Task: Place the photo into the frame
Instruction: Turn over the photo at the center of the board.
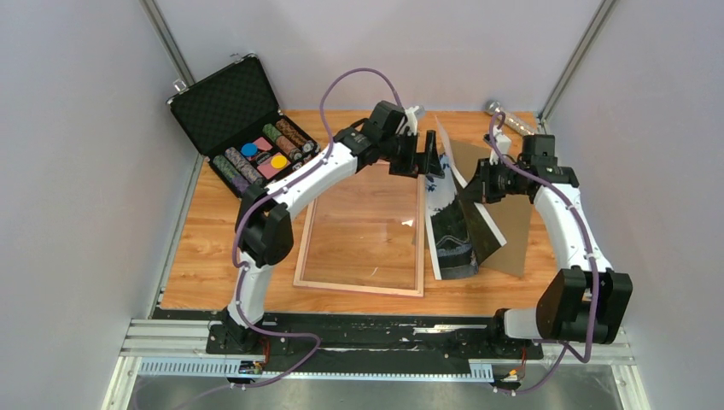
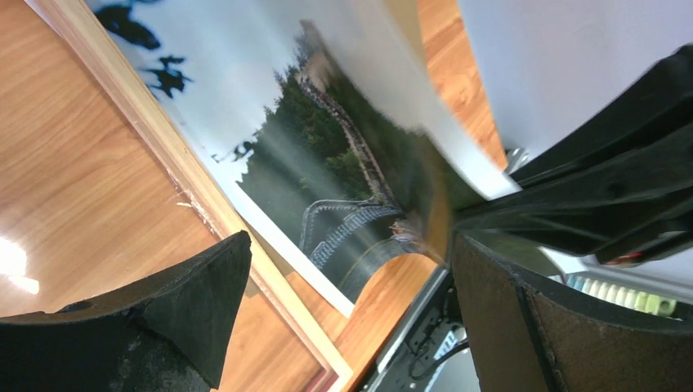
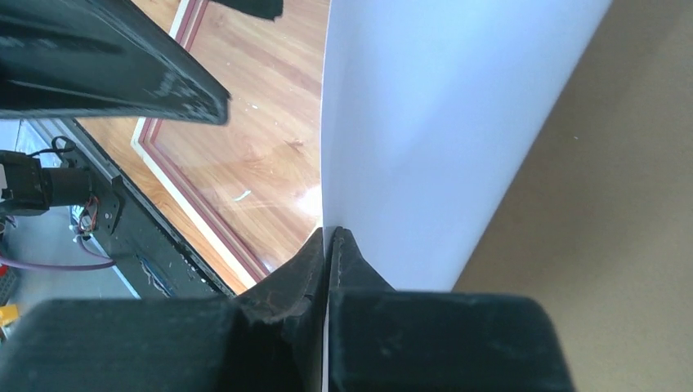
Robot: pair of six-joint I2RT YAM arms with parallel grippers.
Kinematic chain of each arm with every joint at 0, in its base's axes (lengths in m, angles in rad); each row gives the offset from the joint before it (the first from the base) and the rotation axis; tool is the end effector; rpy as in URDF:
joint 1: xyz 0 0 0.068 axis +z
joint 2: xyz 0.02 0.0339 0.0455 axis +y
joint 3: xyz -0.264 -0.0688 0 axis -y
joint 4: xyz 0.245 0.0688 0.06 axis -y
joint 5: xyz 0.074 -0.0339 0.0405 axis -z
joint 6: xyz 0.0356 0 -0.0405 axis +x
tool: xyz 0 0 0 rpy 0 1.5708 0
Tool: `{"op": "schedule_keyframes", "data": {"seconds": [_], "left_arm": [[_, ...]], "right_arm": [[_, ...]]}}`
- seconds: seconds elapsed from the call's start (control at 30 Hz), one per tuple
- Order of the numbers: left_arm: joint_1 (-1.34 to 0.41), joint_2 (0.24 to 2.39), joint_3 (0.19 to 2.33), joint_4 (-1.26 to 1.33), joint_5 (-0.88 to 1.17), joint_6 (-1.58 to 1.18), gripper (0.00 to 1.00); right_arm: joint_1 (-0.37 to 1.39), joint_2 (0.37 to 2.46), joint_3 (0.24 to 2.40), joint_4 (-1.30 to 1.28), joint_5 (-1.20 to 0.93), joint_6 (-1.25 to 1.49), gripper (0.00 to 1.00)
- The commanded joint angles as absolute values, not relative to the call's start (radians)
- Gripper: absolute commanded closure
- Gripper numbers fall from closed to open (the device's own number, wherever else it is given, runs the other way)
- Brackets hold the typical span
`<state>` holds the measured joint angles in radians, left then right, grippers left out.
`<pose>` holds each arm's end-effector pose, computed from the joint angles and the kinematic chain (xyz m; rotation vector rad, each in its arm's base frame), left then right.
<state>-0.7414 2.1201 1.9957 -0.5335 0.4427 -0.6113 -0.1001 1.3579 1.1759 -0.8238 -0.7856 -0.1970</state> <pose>0.3529 -0.3438 0.3029 0.4263 2.4097 -1.1745 0.2703 -0.0018 0.3024 -0.3952 2.3281 0.8600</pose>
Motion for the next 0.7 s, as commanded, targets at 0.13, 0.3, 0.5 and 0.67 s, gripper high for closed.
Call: {"op": "schedule_keyframes", "data": {"seconds": [0.13,0.3,0.5,0.67], "left_arm": [[-0.71,2.007,2.007,-0.485,0.484,-0.76,0.0],[-0.705,2.044,2.01,-0.468,0.492,-0.82,0.0],[-0.704,2.067,1.952,-0.44,0.51,-0.92,0.0],[-0.704,2.085,1.907,-0.414,0.526,-0.975,0.0]], "right_arm": [[0.039,1.38,1.175,-0.73,-0.712,-0.118,0.96],[0.087,1.397,1.177,-0.711,-0.686,-0.094,0.92],[0.123,1.403,1.169,-0.688,-0.67,-0.07,0.9],[0.138,1.403,1.158,-0.672,-0.658,-0.058,0.9]]}}
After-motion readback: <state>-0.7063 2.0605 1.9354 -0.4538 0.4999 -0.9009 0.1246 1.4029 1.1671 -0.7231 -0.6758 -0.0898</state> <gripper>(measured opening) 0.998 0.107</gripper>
